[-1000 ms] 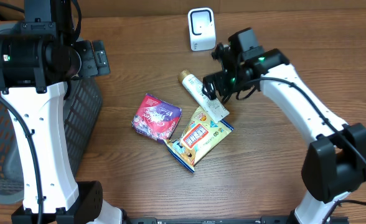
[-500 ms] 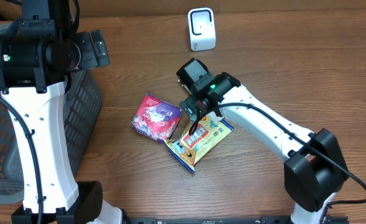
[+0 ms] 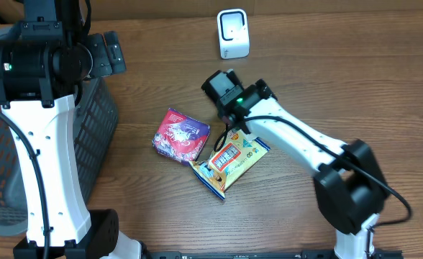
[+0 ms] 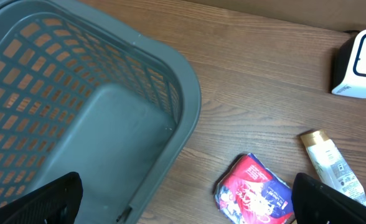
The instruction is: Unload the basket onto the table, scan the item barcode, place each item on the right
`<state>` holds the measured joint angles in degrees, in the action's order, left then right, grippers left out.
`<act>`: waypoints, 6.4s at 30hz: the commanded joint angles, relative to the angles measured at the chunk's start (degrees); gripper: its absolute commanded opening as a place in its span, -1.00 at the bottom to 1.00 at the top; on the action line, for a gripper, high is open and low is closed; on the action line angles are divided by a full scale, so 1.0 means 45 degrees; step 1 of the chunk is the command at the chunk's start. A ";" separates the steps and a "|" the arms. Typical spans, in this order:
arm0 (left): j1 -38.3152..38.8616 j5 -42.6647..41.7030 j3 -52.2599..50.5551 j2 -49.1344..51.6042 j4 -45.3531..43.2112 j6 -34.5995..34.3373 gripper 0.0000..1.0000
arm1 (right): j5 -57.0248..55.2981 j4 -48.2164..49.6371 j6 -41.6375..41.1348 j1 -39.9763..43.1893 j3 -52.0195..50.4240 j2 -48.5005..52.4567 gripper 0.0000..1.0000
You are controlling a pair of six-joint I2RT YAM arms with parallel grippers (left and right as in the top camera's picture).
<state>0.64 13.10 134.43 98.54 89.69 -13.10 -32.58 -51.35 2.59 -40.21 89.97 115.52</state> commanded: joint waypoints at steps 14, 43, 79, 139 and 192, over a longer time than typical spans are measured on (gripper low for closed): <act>-0.0083 0.0335 -0.0029 -0.0010 -0.0034 0.0155 0.99 | -0.1263 0.0889 0.0695 -0.1457 0.0005 0.1477 1.00; -0.0083 0.0568 -0.0029 -0.0010 0.0068 0.0155 0.99 | 0.0160 0.0301 0.1098 -0.1243 0.0000 0.2871 -0.81; -0.0083 0.0563 -0.0029 -0.0005 0.0058 0.0151 0.99 | 0.3191 -0.2336 -0.1671 -0.2497 -0.0005 -0.2997 -0.89; -0.0078 0.1180 -0.0034 -0.0005 0.0529 -0.0427 1.00 | 1.9564 -0.2142 -0.0136 0.2905 -0.1253 -0.1802 -0.92; -0.0078 0.0835 -0.0034 0.0005 0.1462 -0.1195 0.99 | 1.9127 0.0389 -0.5921 0.5756 -0.4085 0.1642 -0.10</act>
<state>0.64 17.15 134.41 98.54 96.14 -17.67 60.99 -48.69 -22.31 -15.88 71.57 122.52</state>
